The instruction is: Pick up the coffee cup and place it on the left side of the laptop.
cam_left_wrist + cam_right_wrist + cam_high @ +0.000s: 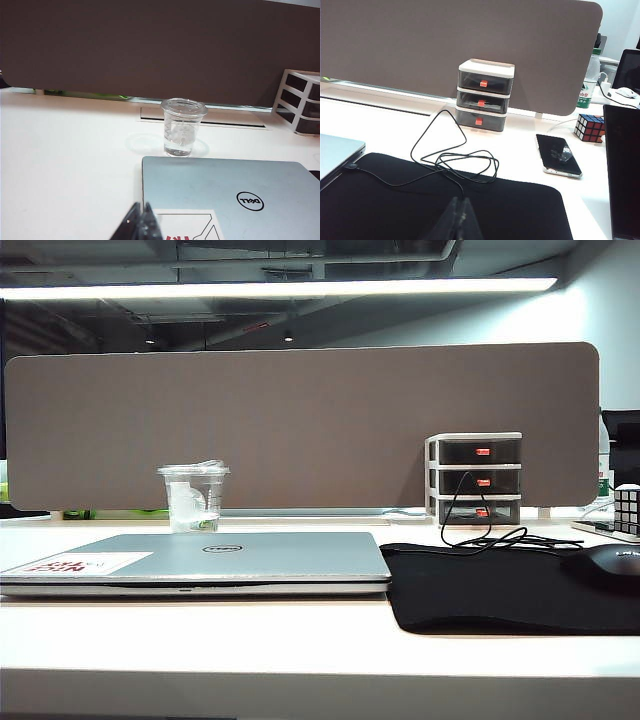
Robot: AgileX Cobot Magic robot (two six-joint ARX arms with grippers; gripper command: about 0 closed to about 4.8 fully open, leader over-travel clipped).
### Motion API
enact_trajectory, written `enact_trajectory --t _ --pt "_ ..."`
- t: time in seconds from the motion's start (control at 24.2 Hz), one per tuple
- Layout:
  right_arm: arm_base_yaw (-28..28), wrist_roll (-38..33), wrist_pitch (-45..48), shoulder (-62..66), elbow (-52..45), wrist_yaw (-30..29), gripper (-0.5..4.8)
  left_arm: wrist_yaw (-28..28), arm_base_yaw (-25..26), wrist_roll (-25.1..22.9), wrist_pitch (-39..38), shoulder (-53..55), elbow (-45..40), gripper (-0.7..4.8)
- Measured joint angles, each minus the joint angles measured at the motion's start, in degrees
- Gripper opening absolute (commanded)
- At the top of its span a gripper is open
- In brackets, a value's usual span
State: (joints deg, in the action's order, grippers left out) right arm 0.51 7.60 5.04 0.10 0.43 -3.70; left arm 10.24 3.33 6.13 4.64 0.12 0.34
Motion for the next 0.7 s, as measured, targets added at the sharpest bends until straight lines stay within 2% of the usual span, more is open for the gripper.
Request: enact_trajectory --t 0.5,0.58,0.66,0.7 --pt "0.00 -0.61 0.00 0.00 0.00 -1.14 -0.01 0.00 0.00 0.00 0.00 0.00 0.00 -0.05" --pt "0.00 -4.15 -0.02 0.00 0.00 -5.88 -0.01 0.00 0.00 0.00 0.00 0.00 0.00 -0.05" --pt "-0.11 -9.99 -0.26 0.00 0.00 -15.93 -0.01 0.00 0.00 0.00 0.00 0.00 0.00 -0.05" --pt "-0.39 -12.35 -0.50 0.00 0.00 -22.82 -0.01 0.02 0.00 0.04 0.00 0.00 0.00 -0.05"
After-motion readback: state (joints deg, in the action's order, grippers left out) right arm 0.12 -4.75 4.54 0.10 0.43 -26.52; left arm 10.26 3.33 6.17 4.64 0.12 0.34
